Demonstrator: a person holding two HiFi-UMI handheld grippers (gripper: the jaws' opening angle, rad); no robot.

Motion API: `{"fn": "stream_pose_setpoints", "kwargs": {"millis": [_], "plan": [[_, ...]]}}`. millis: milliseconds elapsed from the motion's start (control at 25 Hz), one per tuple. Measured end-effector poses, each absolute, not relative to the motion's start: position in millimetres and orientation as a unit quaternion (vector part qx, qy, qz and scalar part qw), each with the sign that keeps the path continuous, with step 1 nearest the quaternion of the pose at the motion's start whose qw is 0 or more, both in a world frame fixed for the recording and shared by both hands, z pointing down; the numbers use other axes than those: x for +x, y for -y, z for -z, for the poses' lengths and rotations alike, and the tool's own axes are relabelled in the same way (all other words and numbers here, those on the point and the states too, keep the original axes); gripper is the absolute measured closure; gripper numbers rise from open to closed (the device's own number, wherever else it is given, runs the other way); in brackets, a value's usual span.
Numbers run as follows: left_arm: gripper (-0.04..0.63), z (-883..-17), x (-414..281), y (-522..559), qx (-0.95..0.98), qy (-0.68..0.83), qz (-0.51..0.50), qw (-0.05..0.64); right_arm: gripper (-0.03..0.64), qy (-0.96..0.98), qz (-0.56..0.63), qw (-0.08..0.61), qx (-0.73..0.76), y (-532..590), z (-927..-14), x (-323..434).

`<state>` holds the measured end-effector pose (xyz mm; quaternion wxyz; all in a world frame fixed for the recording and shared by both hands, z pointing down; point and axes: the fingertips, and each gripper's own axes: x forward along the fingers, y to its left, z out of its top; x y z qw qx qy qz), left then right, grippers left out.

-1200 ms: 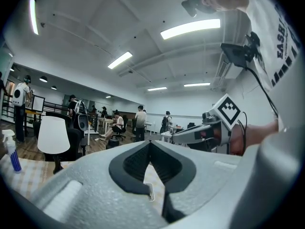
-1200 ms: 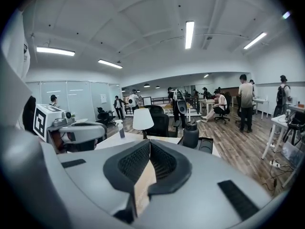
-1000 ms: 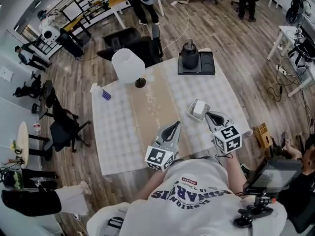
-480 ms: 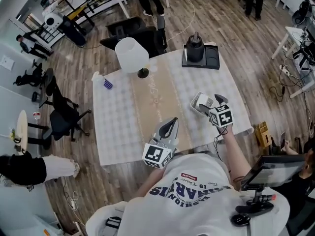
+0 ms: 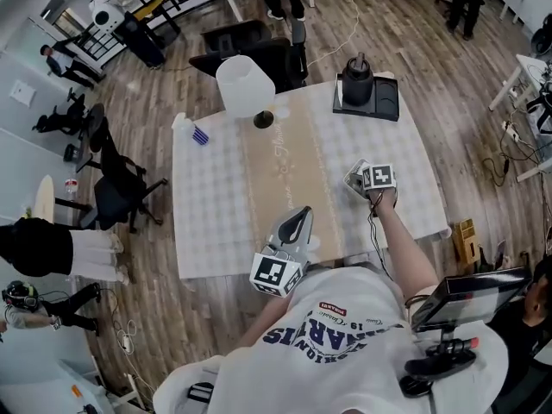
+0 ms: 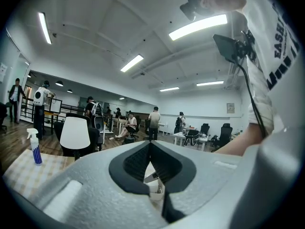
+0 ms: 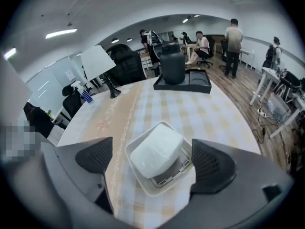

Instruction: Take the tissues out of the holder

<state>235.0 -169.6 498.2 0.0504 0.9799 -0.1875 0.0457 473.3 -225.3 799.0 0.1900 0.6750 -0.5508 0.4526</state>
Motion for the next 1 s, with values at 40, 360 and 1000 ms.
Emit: {"fn": "stream_pose_setpoints", "kwargs": {"millis": [40,360,1000], "plan": [[0.591,-499,233,171,0.979,0.192,-0.047,0.051,0.109,0.544,-0.466,0.193,0.671,227,-810,473],[0.591,-505,212,176,0.969,0.235,-0.055,0.054,0.109,0.501,-0.526,0.214,0.653,233,-876,472],[0.591,-509,223,178,0.970,0.231,-0.062,0.049,0.330,0.517,-0.528,0.273,0.616,228,-882,476]]}}
